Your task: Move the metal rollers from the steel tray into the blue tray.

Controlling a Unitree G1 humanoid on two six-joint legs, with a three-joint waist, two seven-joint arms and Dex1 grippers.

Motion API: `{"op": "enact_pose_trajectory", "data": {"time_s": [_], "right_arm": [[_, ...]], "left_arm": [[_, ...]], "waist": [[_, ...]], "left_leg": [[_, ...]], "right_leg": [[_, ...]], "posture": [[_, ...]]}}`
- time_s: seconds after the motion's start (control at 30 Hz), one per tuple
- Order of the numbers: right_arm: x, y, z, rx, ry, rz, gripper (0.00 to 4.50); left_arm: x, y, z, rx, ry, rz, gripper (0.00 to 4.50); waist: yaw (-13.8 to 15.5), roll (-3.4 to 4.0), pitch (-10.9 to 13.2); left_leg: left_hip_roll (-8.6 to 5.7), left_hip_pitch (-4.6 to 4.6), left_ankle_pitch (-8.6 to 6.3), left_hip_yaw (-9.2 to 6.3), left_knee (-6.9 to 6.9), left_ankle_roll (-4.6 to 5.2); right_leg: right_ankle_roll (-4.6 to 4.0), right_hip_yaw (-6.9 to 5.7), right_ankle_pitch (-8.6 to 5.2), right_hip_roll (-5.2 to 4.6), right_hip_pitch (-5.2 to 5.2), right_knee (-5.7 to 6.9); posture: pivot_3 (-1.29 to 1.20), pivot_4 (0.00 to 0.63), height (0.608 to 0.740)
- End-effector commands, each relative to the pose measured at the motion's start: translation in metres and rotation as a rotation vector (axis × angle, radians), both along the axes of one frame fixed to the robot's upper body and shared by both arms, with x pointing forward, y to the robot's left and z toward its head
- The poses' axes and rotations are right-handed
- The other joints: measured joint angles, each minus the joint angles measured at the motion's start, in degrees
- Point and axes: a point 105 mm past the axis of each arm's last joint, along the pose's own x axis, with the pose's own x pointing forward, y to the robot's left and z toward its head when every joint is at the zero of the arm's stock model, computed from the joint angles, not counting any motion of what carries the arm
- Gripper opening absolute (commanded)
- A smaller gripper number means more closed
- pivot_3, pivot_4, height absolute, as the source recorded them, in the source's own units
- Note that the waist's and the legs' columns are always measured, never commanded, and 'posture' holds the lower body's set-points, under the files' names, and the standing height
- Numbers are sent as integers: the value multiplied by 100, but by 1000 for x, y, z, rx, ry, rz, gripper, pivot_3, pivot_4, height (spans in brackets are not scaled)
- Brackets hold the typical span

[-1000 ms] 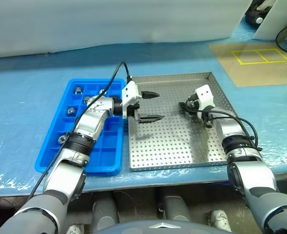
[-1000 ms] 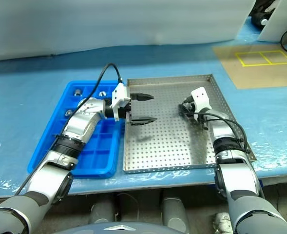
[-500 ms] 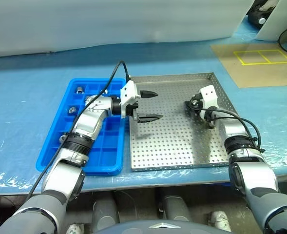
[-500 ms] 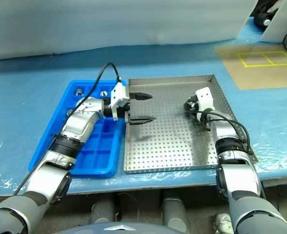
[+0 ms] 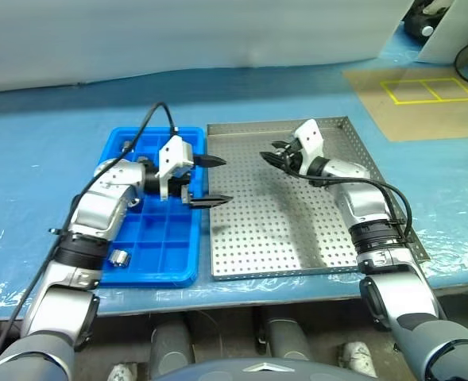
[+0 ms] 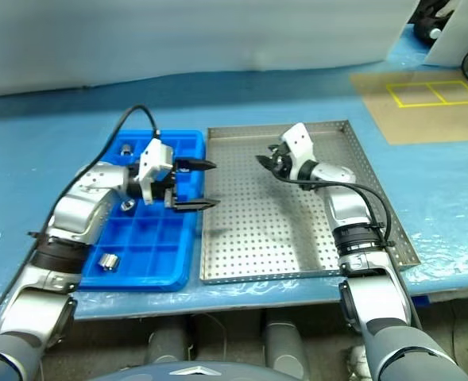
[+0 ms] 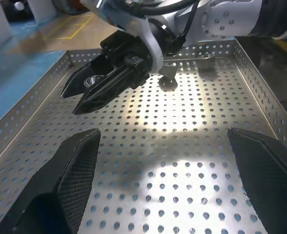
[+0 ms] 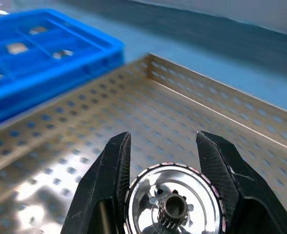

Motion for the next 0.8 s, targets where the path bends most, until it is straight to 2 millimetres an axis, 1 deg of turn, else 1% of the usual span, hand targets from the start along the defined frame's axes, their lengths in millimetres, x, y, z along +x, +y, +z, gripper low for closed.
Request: {"op": "enact_pose_trajectory", "data": {"time_s": [0.03,0.13,0.2,0.27,0.33,0.47,0.57,0.67,0.8], "right_arm": [[-20,43,25,7,-61,221,1697],[-34,73,33,4,-86,357,1697],[-40,91,37,10,-93,433,1697],[-44,107,33,3,-91,491,1697],[-46,117,27,-12,-83,533,1697],[-52,125,13,-36,-45,605,1697],[-56,127,2,-54,-7,643,1697],[-57,127,-12,-83,16,659,1697],[-54,128,-12,-87,15,657,1697]], "left_arm": [[-5,16,17,-23,-55,75,4420],[-5,30,21,-12,-75,157,4420],[-10,39,25,-12,-82,202,4420],[-17,51,23,9,-85,257,4420],[-23,64,21,26,-84,319,4420],[-32,86,21,31,-80,433,4420],[-37,96,20,38,-74,484,4420],[-41,100,19,40,-68,502,4420],[-42,97,17,44,-66,502,4420]], "waist": [[50,1,1],[133,1,2],[158,1,3],[190,1,3],[247,1,3],[418,0,4],[557,-1,5],[614,-1,4],[625,-1,4]], "left_leg": [[0,1,0,-1,-1,0],[0,2,7,-3,-19,-13],[0,2,12,-5,-29,-21],[1,2,16,-8,-39,-26],[2,3,17,-11,-46,-29],[4,-11,17,-21,-53,-30],[2,-18,16,-23,-50,-28],[3,-16,17,-27,-48,-31],[2,-14,20,-32,-46,-35]], "right_leg": [[0,0,0,-1,0,-1],[0,-4,-1,-1,-4,-4],[0,-8,-1,-1,-7,-4],[-5,-11,-4,0,-11,-4],[-12,-15,-8,1,-12,-6],[-21,-33,-18,-1,-14,-8],[-20,-37,-18,-5,-14,-12],[-20,-40,-18,-5,-11,-8],[-20,-40,-18,-7,-12,4]], "posture": [[-107,150,740],[-11,150,740],[22,150,740],[87,150,740],[128,150,740],[185,150,740],[203,150,740],[218,150,740],[219,150,740]]}}
